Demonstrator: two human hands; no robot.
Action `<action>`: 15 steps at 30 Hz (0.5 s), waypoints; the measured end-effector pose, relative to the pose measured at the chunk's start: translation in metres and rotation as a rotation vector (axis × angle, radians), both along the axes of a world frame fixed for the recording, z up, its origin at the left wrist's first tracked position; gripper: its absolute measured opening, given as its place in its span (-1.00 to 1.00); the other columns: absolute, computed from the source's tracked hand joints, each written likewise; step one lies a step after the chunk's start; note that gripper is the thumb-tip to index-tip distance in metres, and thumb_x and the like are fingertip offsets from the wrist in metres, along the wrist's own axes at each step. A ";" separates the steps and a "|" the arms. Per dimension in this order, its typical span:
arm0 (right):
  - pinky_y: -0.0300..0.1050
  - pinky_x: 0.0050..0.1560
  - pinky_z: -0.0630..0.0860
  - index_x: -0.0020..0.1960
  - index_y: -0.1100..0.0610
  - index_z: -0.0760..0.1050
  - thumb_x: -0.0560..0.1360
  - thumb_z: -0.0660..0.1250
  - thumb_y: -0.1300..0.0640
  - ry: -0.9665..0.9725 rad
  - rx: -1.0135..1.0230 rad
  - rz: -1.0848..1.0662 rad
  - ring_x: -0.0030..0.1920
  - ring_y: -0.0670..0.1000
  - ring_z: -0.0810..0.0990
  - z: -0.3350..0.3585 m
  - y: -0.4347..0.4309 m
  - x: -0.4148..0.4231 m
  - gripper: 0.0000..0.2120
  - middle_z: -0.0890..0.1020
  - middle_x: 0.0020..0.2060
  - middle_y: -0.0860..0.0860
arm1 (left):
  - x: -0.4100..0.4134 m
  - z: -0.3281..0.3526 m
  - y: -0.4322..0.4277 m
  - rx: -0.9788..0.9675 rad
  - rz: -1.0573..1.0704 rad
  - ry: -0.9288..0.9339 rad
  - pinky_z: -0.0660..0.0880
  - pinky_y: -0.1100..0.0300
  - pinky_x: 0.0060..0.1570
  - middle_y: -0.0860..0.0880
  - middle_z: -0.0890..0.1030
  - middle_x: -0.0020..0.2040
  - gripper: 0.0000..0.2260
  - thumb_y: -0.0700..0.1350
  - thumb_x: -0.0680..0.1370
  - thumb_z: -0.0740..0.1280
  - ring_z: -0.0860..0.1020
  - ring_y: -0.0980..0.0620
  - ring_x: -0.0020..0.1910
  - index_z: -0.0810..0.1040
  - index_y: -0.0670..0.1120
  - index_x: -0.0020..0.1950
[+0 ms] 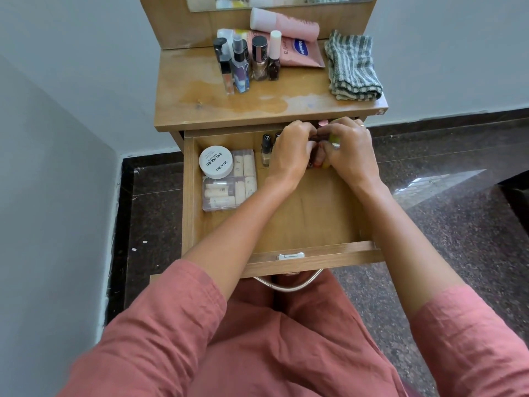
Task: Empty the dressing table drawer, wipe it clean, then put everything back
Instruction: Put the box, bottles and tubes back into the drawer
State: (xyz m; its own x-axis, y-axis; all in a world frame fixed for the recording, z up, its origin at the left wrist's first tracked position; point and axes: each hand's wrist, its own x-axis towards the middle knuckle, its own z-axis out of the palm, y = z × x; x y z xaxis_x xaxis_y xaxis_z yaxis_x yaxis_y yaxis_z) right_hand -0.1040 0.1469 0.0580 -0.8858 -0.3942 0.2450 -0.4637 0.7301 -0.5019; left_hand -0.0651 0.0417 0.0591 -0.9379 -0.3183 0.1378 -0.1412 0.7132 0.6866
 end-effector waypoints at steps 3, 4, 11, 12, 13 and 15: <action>-0.19 0.04 0.45 0.02 0.25 0.60 0.42 0.30 0.32 -0.048 -0.122 0.015 -0.01 0.08 0.53 0.019 -0.010 0.001 -0.80 0.60 -0.03 0.15 | 0.001 0.011 -0.010 0.016 0.025 0.072 0.46 0.27 -0.06 -0.11 0.63 0.04 -0.81 -0.23 0.49 0.34 0.59 -0.01 0.01 0.59 -0.17 0.09; -0.31 -0.03 0.46 0.01 0.26 0.60 0.43 0.30 0.32 -0.054 -0.160 0.022 -0.07 0.02 0.53 0.025 -0.015 0.001 -0.81 0.59 -0.05 0.14 | 0.002 0.016 -0.014 0.027 0.032 0.100 0.47 0.28 -0.07 -0.11 0.64 0.02 -0.82 -0.23 0.49 0.34 0.60 -0.01 -0.01 0.59 -0.18 0.07; -0.55 -0.14 0.41 0.03 0.26 0.58 0.42 0.35 0.31 -0.013 -0.330 0.114 -0.15 -0.10 0.50 0.062 -0.066 -0.009 -0.81 0.56 -0.12 0.03 | 0.006 0.049 -0.062 0.022 0.144 0.316 0.49 0.27 0.03 -0.08 0.59 0.01 -0.85 -0.24 0.50 0.33 0.54 0.10 -0.04 0.57 -0.17 0.05; -0.53 -0.14 0.42 0.03 0.26 0.58 0.41 0.36 0.32 0.000 -0.346 0.124 -0.16 -0.10 0.50 0.064 -0.074 -0.011 -0.80 0.58 -0.11 0.06 | 0.006 0.052 -0.070 0.028 0.178 0.341 0.48 0.29 0.04 -0.09 0.59 0.01 -0.85 -0.26 0.49 0.32 0.53 0.10 -0.03 0.57 -0.18 0.04; -0.51 -0.15 0.43 0.03 0.26 0.58 0.40 0.36 0.33 0.011 -0.359 0.134 -0.17 -0.09 0.50 0.067 -0.083 -0.014 -0.79 0.59 -0.11 0.10 | 0.006 0.055 -0.079 0.040 0.216 0.365 0.48 0.29 0.04 -0.10 0.58 0.01 -0.85 -0.28 0.48 0.32 0.54 0.08 -0.02 0.57 -0.19 0.04; -0.48 -0.14 0.43 0.06 0.26 0.57 0.38 0.33 0.37 0.021 -0.374 0.158 -0.17 -0.08 0.49 0.071 -0.100 -0.019 -0.75 0.59 -0.08 0.15 | 0.005 0.058 -0.096 0.058 0.293 0.394 0.44 0.34 0.01 -0.11 0.57 0.01 -0.82 -0.32 0.46 0.33 0.51 0.08 -0.04 0.56 -0.20 0.04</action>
State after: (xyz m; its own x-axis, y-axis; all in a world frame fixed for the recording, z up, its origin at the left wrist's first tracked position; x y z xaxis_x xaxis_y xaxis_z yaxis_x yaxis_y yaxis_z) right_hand -0.1228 0.0473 0.1291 -0.8147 -0.4050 0.4151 -0.5687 0.4177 -0.7086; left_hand -0.0605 -0.0541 0.1168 -0.6883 -0.5783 0.4381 -0.0519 0.6415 0.7654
